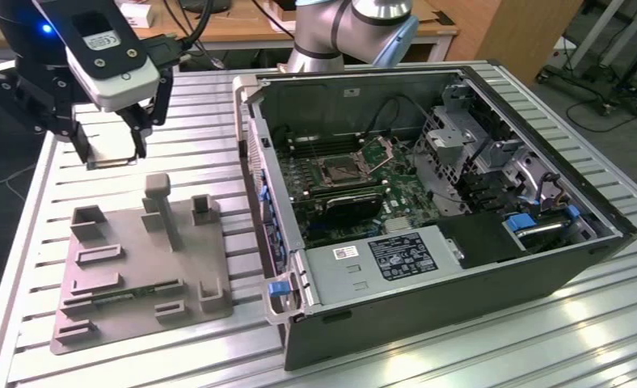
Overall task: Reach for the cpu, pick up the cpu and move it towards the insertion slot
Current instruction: 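Pick up the cpu and move it towards the insertion slot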
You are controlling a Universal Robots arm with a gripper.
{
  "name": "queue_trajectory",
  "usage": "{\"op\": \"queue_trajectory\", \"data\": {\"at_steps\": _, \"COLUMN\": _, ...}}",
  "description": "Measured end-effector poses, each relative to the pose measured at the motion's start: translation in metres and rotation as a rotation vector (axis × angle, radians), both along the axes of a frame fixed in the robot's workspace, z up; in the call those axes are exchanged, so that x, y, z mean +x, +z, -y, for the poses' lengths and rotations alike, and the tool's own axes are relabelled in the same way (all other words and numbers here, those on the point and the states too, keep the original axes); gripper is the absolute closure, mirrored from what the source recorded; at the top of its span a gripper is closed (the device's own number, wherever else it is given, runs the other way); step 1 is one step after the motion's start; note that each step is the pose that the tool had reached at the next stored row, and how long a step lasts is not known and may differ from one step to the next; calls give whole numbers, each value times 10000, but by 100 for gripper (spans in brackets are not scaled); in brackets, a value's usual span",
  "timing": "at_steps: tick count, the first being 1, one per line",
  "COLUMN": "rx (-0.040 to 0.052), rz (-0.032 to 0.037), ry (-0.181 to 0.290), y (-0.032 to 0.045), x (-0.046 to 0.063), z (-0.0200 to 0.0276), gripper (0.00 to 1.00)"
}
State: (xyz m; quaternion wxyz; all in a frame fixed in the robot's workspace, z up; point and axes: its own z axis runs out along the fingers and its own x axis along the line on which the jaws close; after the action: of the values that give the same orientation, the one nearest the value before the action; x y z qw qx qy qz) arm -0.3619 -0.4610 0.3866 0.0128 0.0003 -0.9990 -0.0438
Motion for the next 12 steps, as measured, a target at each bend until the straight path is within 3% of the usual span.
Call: {"op": "queue_trajectory", "data": {"at_steps": 12, "rx": 1, "rz": 1, "ry": 0, "y": 0, "x": 64, "z": 0, "gripper": 45}}
